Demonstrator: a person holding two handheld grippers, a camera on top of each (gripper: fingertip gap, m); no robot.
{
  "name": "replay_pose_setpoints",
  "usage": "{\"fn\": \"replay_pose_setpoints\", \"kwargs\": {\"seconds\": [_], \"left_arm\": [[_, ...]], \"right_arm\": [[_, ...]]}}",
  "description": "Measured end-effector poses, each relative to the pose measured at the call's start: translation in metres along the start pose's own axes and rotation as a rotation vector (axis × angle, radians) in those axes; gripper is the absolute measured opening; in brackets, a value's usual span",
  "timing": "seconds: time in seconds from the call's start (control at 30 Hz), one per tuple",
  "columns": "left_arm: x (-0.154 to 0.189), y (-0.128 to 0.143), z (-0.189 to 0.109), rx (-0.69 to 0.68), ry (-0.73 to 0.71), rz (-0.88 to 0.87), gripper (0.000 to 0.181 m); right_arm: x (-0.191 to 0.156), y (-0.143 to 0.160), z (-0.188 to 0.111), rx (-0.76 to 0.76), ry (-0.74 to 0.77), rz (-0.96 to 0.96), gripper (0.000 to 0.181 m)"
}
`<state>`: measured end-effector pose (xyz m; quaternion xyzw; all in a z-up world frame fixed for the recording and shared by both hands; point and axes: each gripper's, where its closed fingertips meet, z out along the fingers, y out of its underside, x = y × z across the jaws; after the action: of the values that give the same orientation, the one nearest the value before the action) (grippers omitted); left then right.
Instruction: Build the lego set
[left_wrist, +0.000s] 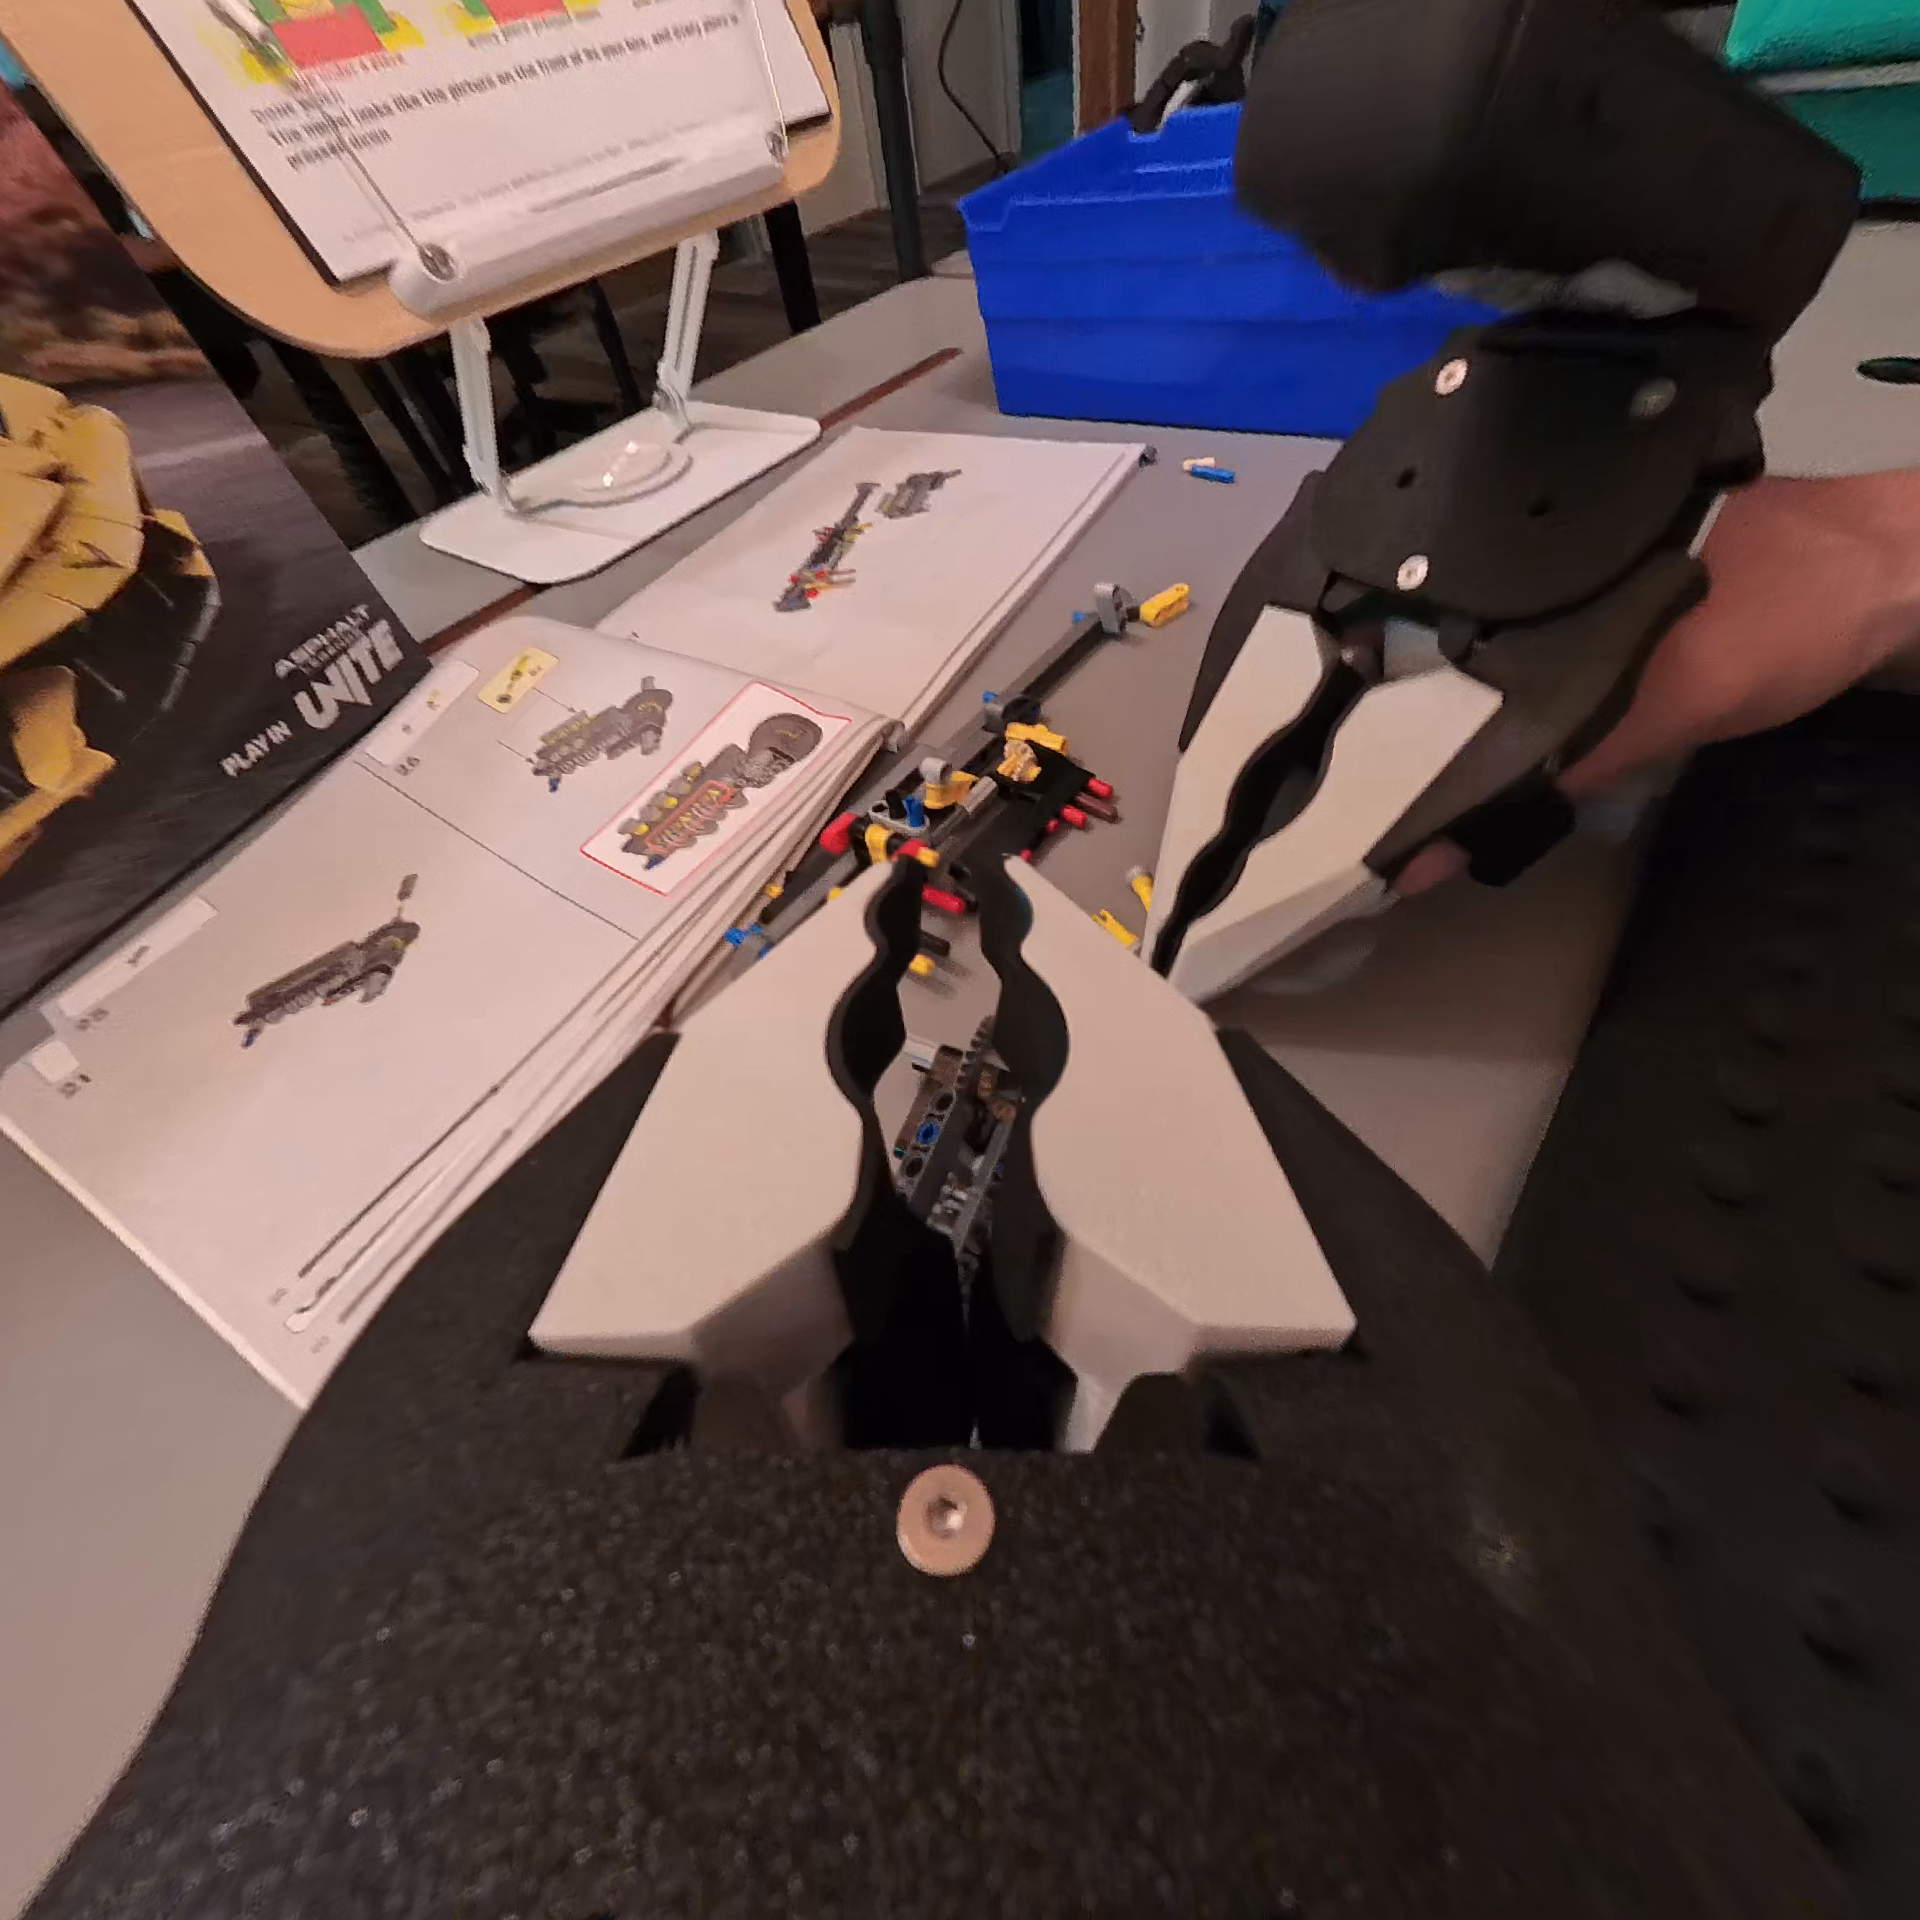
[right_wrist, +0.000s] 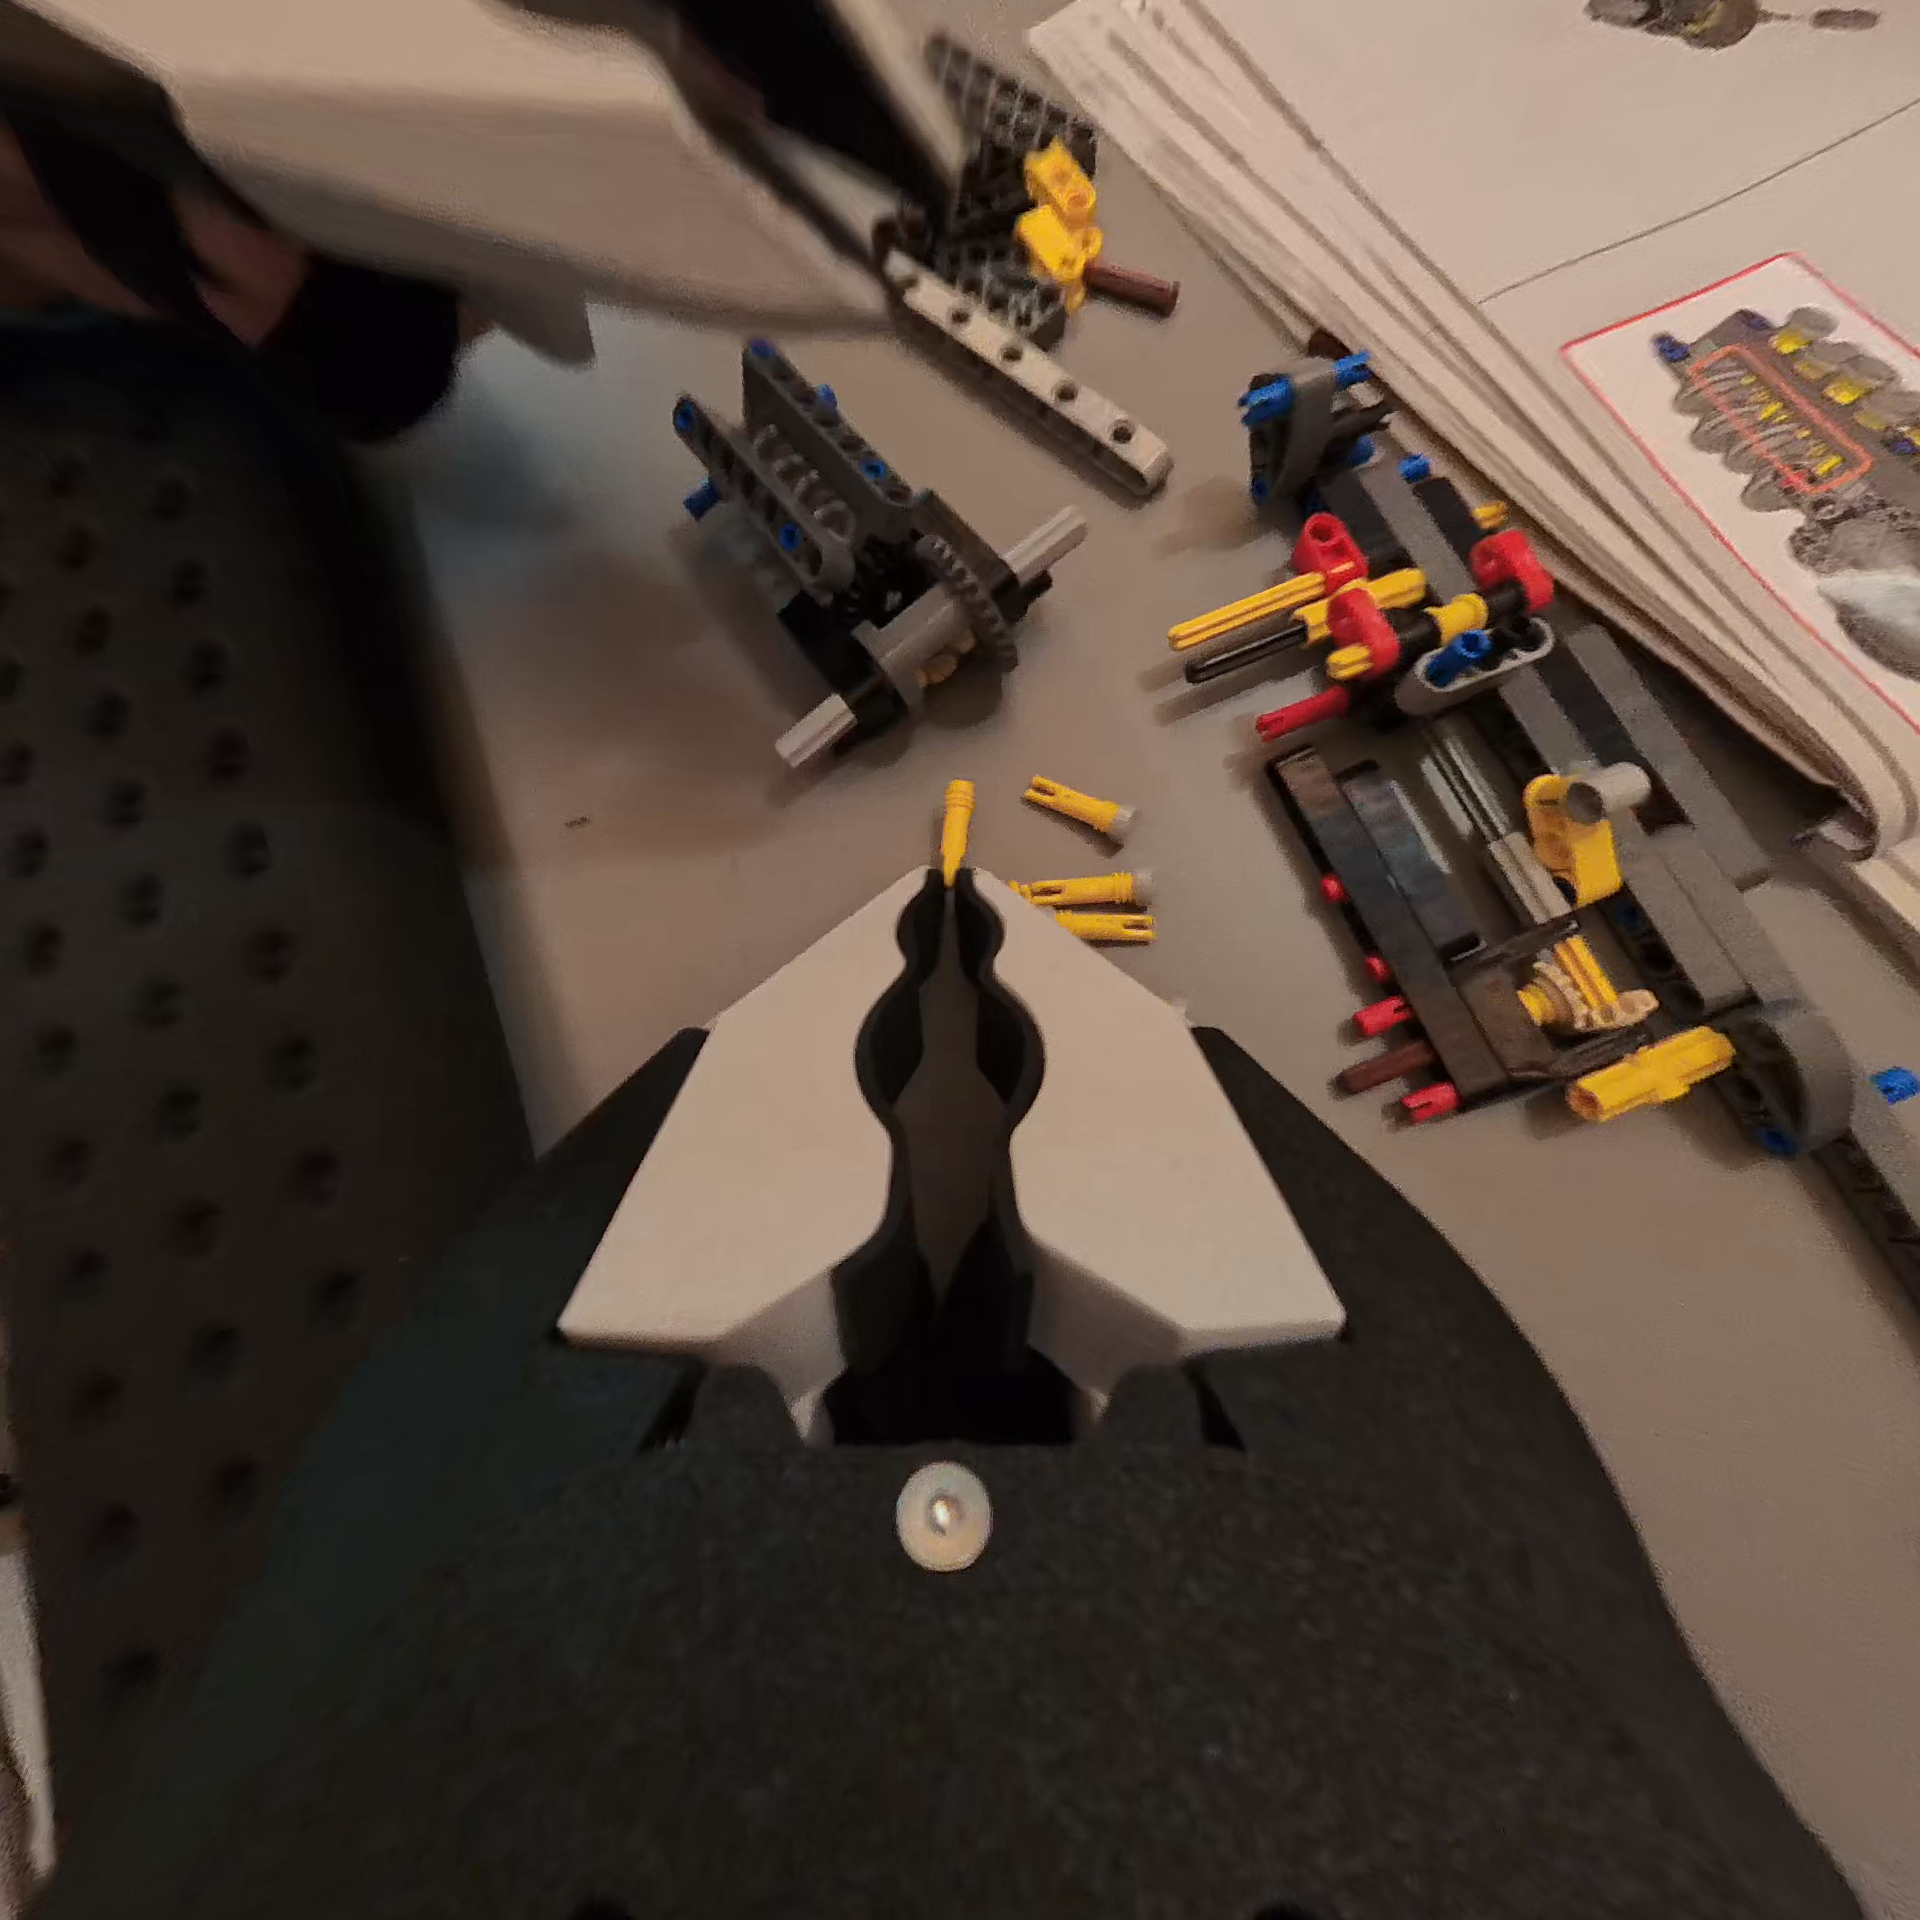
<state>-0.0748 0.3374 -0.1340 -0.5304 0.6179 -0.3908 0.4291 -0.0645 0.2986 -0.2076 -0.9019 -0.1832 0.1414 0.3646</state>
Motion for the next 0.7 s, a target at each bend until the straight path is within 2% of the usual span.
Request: {"fn": "replay_pose_setpoints", "kwargs": {"seconds": [0.13,0.27,0.37,0.7], "left_arm": [[0.017,0.002,0.002,-0.017,0.154,-0.169,0.012],[0.028,-0.025,-0.004,0.106,0.346,-0.463,0.023],[0.024,-0.036,-0.007,0.168,0.394,-0.566,0.021],[0.028,-0.046,-0.013,0.228,0.487,-0.649,0.006]], "right_arm": [[-0.005,-0.039,-0.035,0.288,-0.065,0.041,0.001],[-0.010,-0.074,-0.068,0.545,-0.058,0.054,0.001],[-0.015,-0.081,-0.072,0.589,-0.080,0.067,0.001],[-0.023,-0.084,-0.066,0.587,-0.085,0.058,0.001]]}}
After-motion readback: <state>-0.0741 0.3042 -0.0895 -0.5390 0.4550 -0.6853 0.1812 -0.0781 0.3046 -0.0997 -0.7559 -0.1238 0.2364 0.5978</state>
